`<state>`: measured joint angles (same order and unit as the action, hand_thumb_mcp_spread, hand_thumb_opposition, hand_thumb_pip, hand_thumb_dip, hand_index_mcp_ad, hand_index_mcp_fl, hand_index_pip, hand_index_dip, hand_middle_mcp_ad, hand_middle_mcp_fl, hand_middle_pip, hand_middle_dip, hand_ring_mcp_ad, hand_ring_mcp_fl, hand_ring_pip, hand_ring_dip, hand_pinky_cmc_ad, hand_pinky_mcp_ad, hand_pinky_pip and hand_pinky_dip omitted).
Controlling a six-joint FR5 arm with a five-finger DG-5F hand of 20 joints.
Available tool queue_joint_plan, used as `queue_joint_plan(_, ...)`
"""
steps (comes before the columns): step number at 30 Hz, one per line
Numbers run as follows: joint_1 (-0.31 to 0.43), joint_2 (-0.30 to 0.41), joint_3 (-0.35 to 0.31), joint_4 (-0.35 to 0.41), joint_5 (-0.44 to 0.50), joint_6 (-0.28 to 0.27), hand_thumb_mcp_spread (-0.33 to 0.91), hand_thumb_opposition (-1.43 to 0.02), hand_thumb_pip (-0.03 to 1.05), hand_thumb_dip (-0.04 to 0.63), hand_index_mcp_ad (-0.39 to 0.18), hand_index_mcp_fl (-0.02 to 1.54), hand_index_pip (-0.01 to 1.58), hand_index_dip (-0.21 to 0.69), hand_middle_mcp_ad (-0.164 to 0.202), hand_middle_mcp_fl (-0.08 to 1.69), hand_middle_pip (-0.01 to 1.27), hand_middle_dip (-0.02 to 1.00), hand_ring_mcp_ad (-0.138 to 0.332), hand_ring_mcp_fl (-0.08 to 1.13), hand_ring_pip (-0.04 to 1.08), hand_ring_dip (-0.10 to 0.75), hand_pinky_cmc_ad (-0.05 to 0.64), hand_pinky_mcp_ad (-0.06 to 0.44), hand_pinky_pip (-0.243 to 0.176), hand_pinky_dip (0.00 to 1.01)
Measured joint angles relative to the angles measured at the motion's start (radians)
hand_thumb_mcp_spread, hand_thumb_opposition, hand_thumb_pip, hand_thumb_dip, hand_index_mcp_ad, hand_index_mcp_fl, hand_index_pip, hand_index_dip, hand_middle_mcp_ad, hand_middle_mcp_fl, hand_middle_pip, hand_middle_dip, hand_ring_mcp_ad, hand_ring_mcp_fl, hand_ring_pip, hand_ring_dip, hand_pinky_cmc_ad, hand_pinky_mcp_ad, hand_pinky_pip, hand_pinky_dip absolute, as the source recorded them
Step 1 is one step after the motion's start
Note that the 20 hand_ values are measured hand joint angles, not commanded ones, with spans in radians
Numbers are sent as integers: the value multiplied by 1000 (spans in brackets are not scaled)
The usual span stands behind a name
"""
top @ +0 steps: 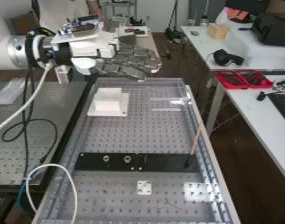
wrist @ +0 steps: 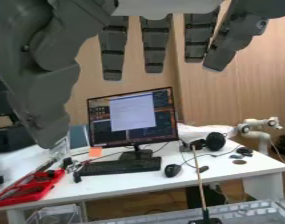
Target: Grab the smaller nut and place it in the white container
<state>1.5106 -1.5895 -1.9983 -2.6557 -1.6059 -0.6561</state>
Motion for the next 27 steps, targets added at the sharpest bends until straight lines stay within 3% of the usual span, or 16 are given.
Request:
queue_joint_plan(10, 27, 36, -29, 3, -1, -20, 279, -761, 569, 173, -168, 274, 119, 152, 68, 87, 138, 192, 211, 12, 98, -31, 309, 176, -93, 340)
queue_joint_plan(27, 43, 41, -16, -45, -5, -42, 279, -761, 569, 173, -164, 274, 120, 166, 65, 87, 138, 188, 211, 12, 98, -31, 309, 176, -93, 340)
